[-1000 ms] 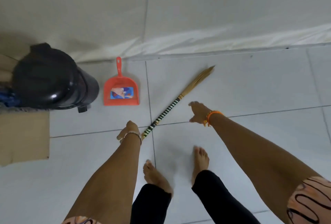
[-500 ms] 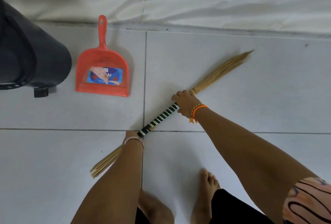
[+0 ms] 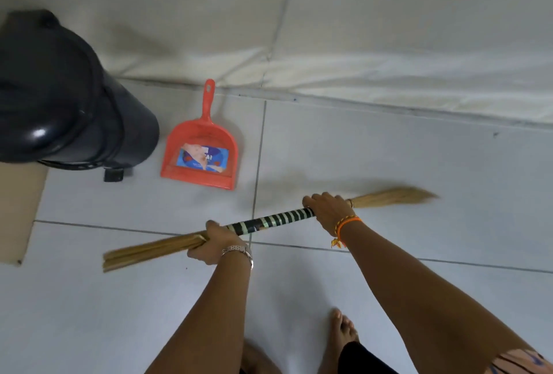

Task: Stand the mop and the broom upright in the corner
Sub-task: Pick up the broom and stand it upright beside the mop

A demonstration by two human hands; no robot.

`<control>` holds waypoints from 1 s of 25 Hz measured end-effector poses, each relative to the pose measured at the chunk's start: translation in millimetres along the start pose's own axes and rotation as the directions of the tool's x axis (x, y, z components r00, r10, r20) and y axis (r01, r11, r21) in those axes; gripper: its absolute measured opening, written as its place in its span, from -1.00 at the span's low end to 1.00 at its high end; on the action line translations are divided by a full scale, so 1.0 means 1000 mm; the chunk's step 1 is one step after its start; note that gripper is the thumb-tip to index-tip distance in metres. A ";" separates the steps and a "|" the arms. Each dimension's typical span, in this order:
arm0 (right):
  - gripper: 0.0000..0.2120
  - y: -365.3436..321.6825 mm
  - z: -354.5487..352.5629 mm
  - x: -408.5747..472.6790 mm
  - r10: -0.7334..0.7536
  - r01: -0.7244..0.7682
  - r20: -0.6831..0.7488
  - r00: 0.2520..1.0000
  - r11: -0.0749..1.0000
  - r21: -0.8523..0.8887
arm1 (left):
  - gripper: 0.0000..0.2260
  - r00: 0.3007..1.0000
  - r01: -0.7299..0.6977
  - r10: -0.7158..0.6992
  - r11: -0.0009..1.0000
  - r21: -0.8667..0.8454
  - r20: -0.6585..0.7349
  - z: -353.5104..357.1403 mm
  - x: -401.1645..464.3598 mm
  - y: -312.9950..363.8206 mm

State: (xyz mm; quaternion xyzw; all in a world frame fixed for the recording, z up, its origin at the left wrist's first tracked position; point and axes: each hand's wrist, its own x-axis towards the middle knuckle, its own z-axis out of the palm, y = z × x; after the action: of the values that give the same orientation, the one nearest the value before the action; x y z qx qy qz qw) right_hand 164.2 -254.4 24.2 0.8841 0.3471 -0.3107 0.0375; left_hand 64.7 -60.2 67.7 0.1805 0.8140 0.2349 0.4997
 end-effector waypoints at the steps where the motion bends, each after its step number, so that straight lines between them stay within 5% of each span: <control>1: -0.72 -0.001 -0.029 -0.016 0.026 -0.028 0.021 0.999 0.998 0.054 | -0.66 0.997 -0.059 0.062 0.997 -0.057 0.040 -0.004 -0.028 0.023; 5: -0.79 -0.017 -0.134 -0.079 0.043 -0.048 0.032 0.999 0.978 0.204 | -0.85 0.974 -0.128 0.174 0.951 -0.283 0.145 -0.015 -0.147 0.124; 11: -0.85 -0.062 -0.300 -0.164 0.072 -0.051 -0.032 0.997 0.898 0.437 | -0.93 0.860 -0.231 0.327 0.934 -0.273 0.391 -0.061 -0.304 0.275; 17: -0.87 -0.140 -0.402 -0.194 0.052 0.028 -0.132 0.990 0.840 0.543 | -0.90 0.593 -0.334 0.453 0.891 -0.308 0.666 -0.100 -0.397 0.395; 22: -0.78 -0.247 -0.438 -0.175 -0.073 0.176 -0.196 0.978 0.796 0.580 | -0.79 0.187 -0.543 0.511 0.766 -0.346 0.839 -0.134 -0.379 0.496; 25: -0.78 -0.323 -0.446 -0.155 -0.129 0.264 -0.257 0.958 0.752 0.605 | -0.78 0.115 -0.573 0.529 0.727 -0.378 0.841 -0.158 -0.347 0.559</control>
State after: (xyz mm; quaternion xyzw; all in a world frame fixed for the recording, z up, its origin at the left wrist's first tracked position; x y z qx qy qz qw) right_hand 103.8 23.7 520.1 0.8297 0.3155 -0.3212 -0.3300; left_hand 107.0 185.4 696.9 0.5753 0.2691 0.2435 0.7331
